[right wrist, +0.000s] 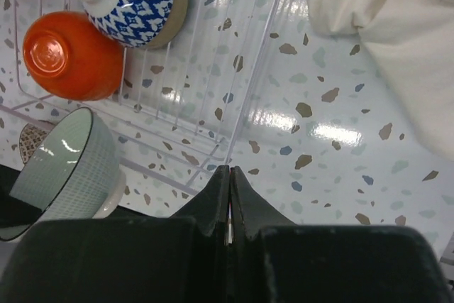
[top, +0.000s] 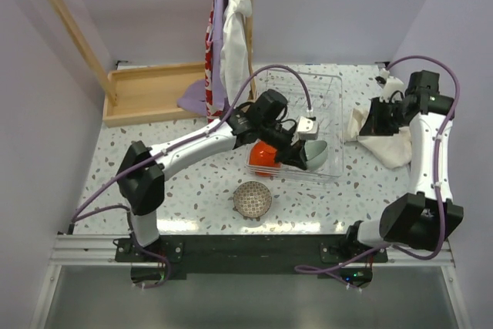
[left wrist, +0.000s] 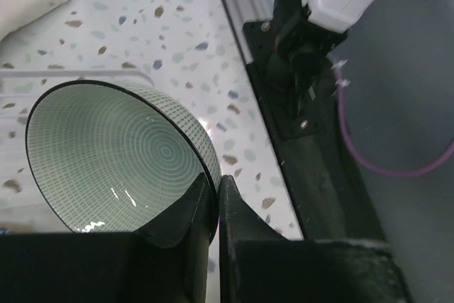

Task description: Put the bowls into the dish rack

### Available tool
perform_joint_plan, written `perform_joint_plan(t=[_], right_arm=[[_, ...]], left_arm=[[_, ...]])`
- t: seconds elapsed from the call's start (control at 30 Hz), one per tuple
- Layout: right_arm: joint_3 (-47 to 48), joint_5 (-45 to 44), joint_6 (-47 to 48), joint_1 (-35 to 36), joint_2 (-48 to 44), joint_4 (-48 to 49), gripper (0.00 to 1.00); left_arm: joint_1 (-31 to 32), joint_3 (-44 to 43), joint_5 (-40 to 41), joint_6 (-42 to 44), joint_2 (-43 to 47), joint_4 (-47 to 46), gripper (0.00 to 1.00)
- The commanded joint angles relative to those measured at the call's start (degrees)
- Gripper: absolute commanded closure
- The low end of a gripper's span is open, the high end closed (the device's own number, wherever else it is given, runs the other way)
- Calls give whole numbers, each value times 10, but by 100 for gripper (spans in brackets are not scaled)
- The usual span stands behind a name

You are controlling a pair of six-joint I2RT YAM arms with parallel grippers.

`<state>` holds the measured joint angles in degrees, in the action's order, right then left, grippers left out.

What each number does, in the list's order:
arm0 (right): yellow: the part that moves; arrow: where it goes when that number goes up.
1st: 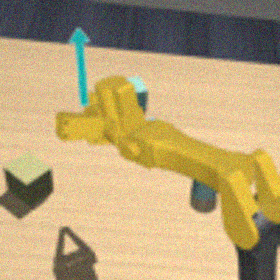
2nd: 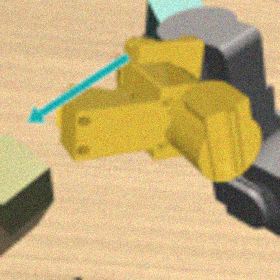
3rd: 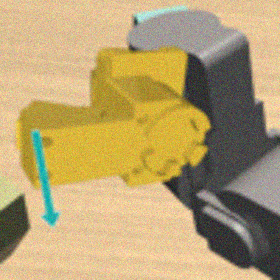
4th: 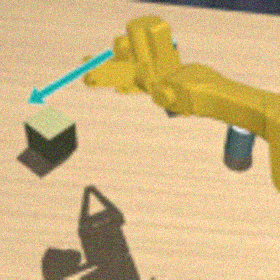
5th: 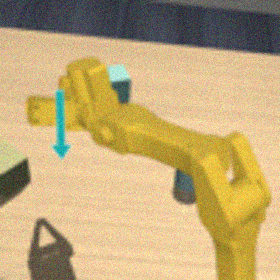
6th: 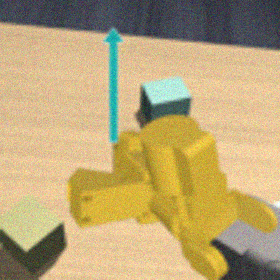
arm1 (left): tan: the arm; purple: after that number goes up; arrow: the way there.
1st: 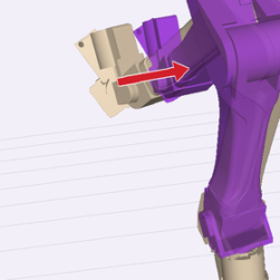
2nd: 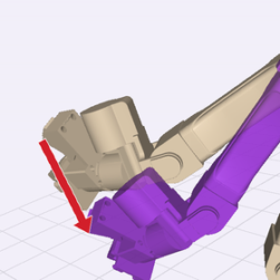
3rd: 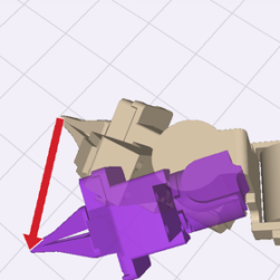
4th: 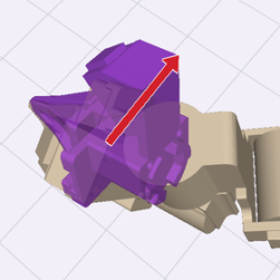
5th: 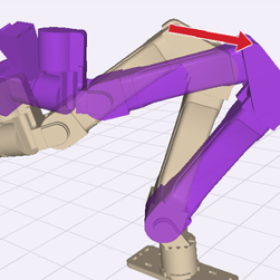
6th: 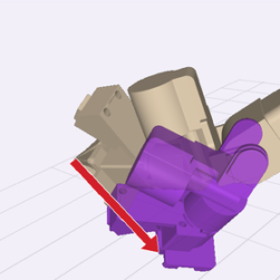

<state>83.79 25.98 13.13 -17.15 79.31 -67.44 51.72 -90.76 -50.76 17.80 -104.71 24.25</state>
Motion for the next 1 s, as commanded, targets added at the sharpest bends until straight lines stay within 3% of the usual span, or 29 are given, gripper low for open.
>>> perform_joint_plan(t=[0.0,0.07,0.23,0.27,0.37,0.57,0.97], right_arm=[[6,16,60,1,-44,-25,100],[-8,6,76,0,-54,-25,100],[-29,-1,86,0,-61,-23,100],[-35,-1,85,0,-63,-20,100],[-43,-2,84,0,-65,-14,100],[-53,-8,85,0,-64,-14,100],[-81,-20,80,0,-66,-14,100]], left_arm=[[-38,-8,-183,-257,-36,-287,100],[-56,7,-206,-401,-69,-433,100],[-73,9,-247,-650,-154,-682,100],[-74,5,-249,-740,-186,-769,100],[-74,-15,-240,-856,-232,-851,100],[-81,-13,-163,-781,-233,-687,100],[-80,-93,-20,-808,-282,-559,100]])
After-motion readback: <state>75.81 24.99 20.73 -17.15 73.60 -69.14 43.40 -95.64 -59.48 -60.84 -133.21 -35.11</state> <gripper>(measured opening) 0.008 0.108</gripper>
